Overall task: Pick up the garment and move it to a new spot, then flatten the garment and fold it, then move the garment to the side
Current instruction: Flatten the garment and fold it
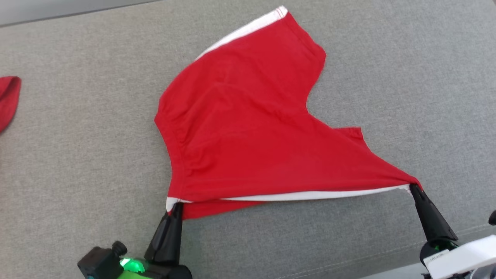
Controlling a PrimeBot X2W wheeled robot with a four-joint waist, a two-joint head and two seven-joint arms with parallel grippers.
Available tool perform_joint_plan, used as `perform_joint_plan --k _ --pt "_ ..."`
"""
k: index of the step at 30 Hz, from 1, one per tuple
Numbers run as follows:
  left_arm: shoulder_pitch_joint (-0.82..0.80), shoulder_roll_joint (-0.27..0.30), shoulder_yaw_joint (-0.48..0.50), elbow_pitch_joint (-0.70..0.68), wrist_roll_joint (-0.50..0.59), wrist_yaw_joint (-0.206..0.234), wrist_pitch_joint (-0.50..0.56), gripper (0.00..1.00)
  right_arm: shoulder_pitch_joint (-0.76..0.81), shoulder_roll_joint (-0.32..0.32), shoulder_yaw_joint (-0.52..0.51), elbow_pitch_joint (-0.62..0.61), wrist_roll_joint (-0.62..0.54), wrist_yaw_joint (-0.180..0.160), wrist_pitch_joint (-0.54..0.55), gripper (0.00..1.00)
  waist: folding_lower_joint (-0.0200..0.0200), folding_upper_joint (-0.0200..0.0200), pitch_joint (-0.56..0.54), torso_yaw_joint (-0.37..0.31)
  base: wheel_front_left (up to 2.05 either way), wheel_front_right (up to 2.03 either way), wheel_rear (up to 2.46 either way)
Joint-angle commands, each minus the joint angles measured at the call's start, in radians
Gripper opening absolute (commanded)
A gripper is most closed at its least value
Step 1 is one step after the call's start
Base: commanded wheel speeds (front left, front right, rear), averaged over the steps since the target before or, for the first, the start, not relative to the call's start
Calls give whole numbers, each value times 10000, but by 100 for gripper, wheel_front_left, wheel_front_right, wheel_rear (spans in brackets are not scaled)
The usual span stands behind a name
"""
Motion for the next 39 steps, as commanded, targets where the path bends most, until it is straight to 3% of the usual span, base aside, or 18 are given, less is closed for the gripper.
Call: perform_joint_plan --k 1,5,11,15,26,33,39 --pt "293 -24 16 -172 60 8 -35 0 328 43 -204 -374 14 -18 181 0 1 -1 -636 478 0 0 0" --pt "488 -83 -404 -507 -50 6 -32 0 404 348 -737 -1079 -243 -16 879 0 1 -1 -482 534 0 0 0" --pt "-844 111 -1059 -352 -562 6 -27 0 -1564 754 -1072 -965 -1168 -10 2183 0 1 -1 273 895 0 0 0" --pt "-2253 169 -1213 -69 -978 6 -13 0 -3317 930 -1471 -490 -1871 -8 3339 0 1 -1 943 1394 0 0 0" --pt "-5389 -423 -1528 1292 -1467 6 -25 0 -8060 1134 -2157 1469 -3876 -8 5895 0 1 -1 2388 2475 0 0 0" --pt "-6108 -884 -1063 1677 -1216 5 -29 0 -9963 1086 -2224 2764 -5090 -8 6285 0 1 -1 2820 2909 0 0 0" --pt "-6157 -1058 -1177 1830 -1224 5 -31 0 -10413 1018 -2232 3473 -5606 -8 6053 0 1 -1 2847 3098 0 0 0"
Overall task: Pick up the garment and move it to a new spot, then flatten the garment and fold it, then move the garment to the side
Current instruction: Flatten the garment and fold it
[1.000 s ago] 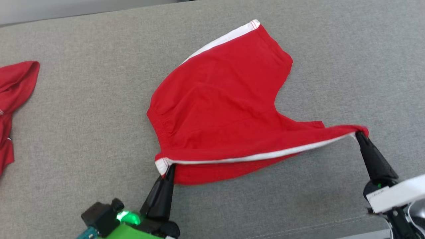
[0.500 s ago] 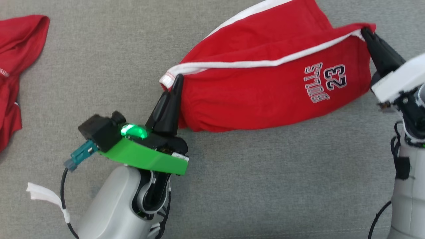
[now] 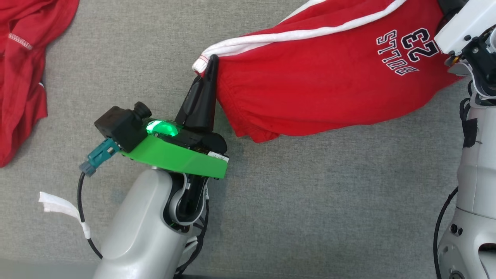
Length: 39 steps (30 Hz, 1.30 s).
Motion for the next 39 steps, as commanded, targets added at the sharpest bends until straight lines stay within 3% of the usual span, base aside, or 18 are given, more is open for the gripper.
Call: perform_joint_plan --k 1,11,12,13,14,15,16,21,26,32,39 --pt "-172 -8 2 47 -15 3 -29 0 -117 -71 -16 101 -90 3 -111 0 0 0 118 155 0 0 0" --pt "-497 -37 -385 179 -5 3 -18 0 -385 -357 35 675 -392 3 -928 0 0 0 205 66 0 0 0" --pt "-527 -40 -373 260 32 3 -18 5 -434 -353 43 749 -392 3 -1036 0 0 0 211 43 0 0 0" --pt "-561 -42 -342 361 55 3 -18 21 -478 -325 2 828 -411 3 -1177 0 0 0 219 15 0 0 0" --pt "-584 -41 -321 481 92 3 -18 34 -507 -306 -11 866 -458 3 -1332 17 0 0 224 -7 0 0 0" --pt "-613 -42 -327 589 159 3 -18 78 -531 -280 -32 909 -494 3 -1539 79 0 0 220 -33 0 0 0" --pt "-633 -43 -333 751 175 3 -18 100 -549 -236 -118 1019 -518 3 -1762 100 0 0 197 -60 0 0 0" --pt "-354 -40 -89 1381 491 96 -17 100 -439 -268 270 1322 -287 3 -2394 100 0 0 -35 -239 0 0 0" --pt "174 217 214 1237 1534 526 -16 100 -4 -658 1061 871 219 3 -2751 100 0 0 -348 -479 0 0 0" --pt "1303 365 937 -51 3038 1312 -17 100 836 -1974 2175 211 -164 2 -2396 100 0 0 -563 -659 0 0 0" --pt "2295 74 1867 -1868 4848 1539 -17 100 1026 -2584 2346 376 -838 2 -1691 100 0 0 -334 -314 0 0 0"
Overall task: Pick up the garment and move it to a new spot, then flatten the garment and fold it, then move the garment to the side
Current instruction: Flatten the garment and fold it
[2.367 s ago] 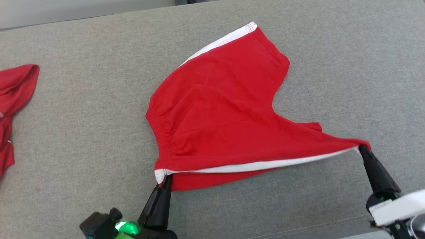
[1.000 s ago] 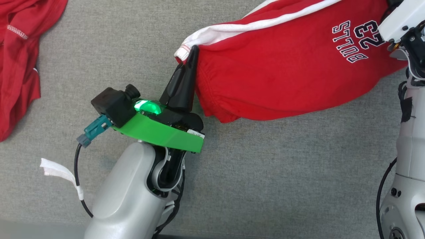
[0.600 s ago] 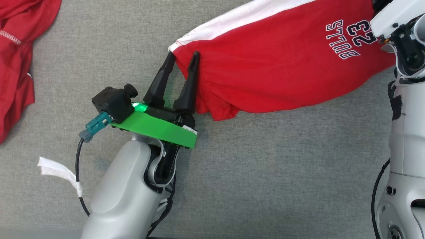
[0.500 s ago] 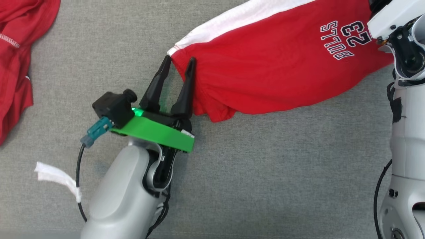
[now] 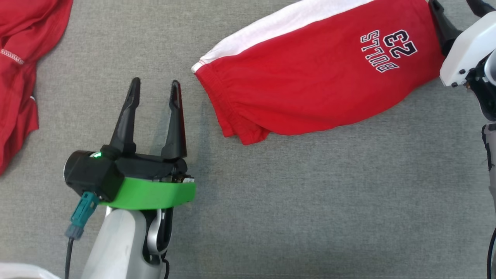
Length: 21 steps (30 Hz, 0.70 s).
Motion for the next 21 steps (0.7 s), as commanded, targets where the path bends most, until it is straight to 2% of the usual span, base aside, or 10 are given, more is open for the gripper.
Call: perform_joint_plan --k 1,5,8,9,10,13,18,21 --pt "278 -76 115 -159 104 49 1 100 -36 -74 86 132 -190 0 124 100 0 0 206 225 0 0 0" --pt "571 -151 160 -485 406 -87 0 100 -239 -13 30 633 -698 0 443 100 0 0 377 485 0 0 0" --pt "762 -162 -10 -561 252 82 0 100 -235 255 75 1058 -642 1 744 99 0 0 353 629 0 0 0" --pt "794 -162 -30 -613 216 134 0 100 -217 337 44 1162 -575 1 791 71 0 0 326 646 0 0 0" --pt "844 -164 -55 -647 177 203 0 100 -173 481 9 1246 -436 1 799 0 0 0 270 645 0 0 0" --pt "1113 -160 24 -662 69 309 0 100 -17 749 -280 1327 -137 1 575 0 0 0 4 466 0 0 0" --pt "1741 -154 362 -461 451 151 0 100 560 1079 -1091 1367 473 -10 195 0 0 0 -783 -160 0 0 0" --pt "2127 -155 586 -428 570 71 0 100 1056 862 -1985 1382 692 -13 117 0 0 0 -1224 -468 0 0 0"
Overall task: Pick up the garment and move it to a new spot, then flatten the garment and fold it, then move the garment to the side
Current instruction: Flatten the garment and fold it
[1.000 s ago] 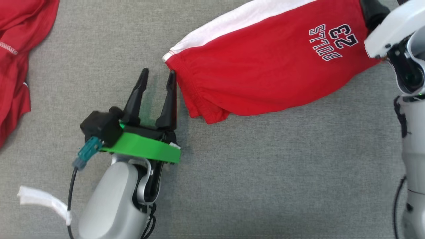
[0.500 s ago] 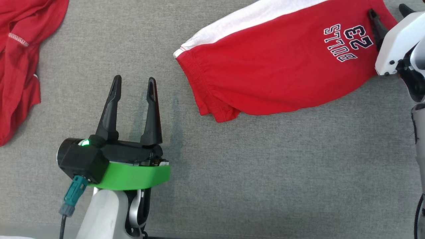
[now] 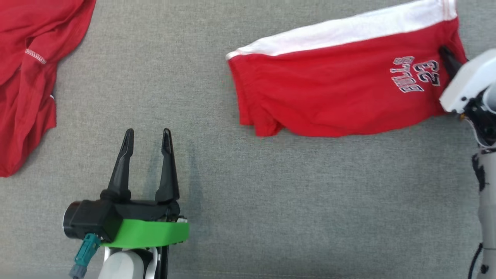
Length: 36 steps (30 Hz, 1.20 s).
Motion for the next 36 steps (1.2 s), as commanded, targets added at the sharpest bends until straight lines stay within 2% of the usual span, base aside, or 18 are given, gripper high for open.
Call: perform_joint_plan --k 1,6,11,15,18,20,24,29,36 --pt "218 23 99 28 142 -53 0 100 355 -245 -476 71 36 -26 -27 0 0 0 -914 -803 0 0 0" --pt "515 24 172 119 74 -183 0 100 719 -694 -2197 110 -335 -22 -197 0 0 0 -1267 -823 0 0 0" --pt "701 24 -19 224 -203 -177 0 100 582 -617 -2689 -227 -557 -19 -138 0 0 0 -1512 -658 0 0 0" --pt "838 24 -230 343 -382 -120 0 100 491 -169 -1886 -692 -452 -19 91 0 0 0 -1585 -522 0 0 0" --pt "737 22 -360 362 -620 -65 0 100 368 443 -1013 -887 -503 -19 174 0 0 0 -1525 -405 0 0 0" --pt "584 22 -434 375 -674 -31 0 100 296 872 -295 -745 -640 -19 126 0 0 0 -1471 -348 0 0 0" --pt "304 22 -637 475 -649 -25 0 100 205 1312 822 -220 -651 -19 -83 0 0 0 -1418 -123 0 0 0" --pt "346 23 -597 637 -710 102 0 100 357 1551 1373 392 -537 -19 -488 0 0 0 -1525 150 0 0 0" --pt "606 21 -609 835 -784 173 0 100 383 1593 1770 894 -548 -17 -802 0 0 0 -1653 183 0 0 0"
